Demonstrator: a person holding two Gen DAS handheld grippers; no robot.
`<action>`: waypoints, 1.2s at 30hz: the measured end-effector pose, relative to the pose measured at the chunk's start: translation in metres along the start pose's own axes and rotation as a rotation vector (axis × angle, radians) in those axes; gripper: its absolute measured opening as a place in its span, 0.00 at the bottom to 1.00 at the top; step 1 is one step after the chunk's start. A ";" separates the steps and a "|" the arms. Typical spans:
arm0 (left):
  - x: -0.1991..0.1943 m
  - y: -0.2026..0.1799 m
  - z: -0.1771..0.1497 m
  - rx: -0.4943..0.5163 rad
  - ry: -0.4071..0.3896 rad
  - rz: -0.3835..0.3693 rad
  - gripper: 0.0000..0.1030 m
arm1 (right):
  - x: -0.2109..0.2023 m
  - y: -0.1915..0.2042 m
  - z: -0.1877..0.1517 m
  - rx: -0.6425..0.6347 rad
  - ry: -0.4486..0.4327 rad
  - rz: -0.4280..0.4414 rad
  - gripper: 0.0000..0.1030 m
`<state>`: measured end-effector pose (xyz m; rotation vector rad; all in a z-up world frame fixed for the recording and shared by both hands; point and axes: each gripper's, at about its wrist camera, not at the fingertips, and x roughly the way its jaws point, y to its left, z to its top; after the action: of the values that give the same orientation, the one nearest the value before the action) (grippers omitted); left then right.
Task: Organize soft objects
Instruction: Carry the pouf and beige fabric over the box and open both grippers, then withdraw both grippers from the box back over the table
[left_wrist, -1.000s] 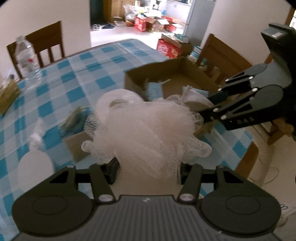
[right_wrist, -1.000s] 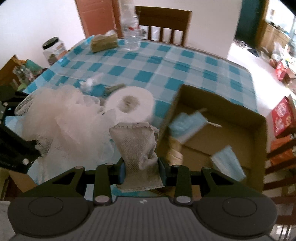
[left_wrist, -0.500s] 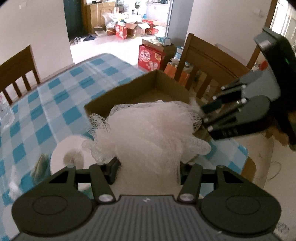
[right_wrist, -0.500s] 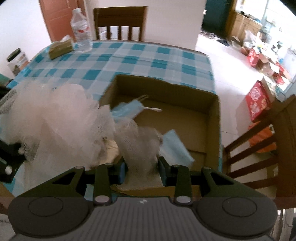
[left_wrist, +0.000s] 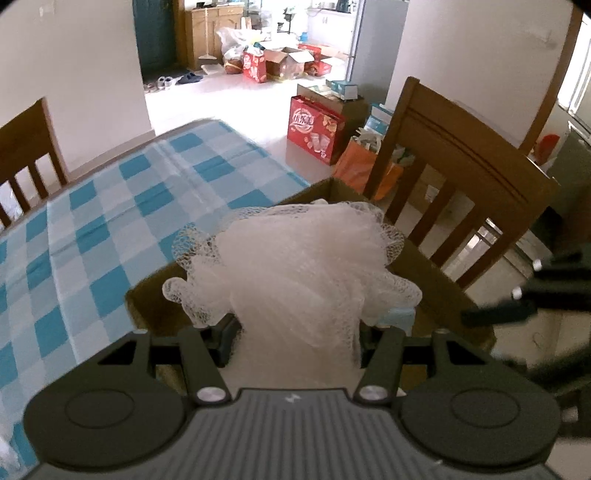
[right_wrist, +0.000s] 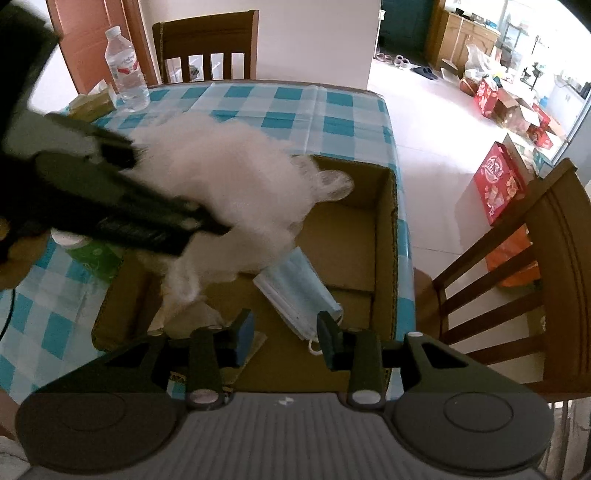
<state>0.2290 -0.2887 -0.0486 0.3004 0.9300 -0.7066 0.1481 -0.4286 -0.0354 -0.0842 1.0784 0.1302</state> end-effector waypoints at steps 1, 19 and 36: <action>0.004 -0.002 0.005 0.005 -0.002 0.001 0.55 | 0.000 0.000 -0.001 0.004 0.000 0.002 0.43; -0.006 -0.014 0.024 0.003 -0.117 0.005 0.96 | -0.005 0.008 -0.011 0.090 -0.048 -0.048 0.99; -0.079 0.009 -0.035 -0.025 -0.165 0.059 0.97 | -0.015 0.066 -0.016 0.085 -0.091 -0.066 1.00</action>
<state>0.1821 -0.2298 -0.0048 0.2427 0.7691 -0.6551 0.1179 -0.3662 -0.0299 -0.0370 0.9874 0.0284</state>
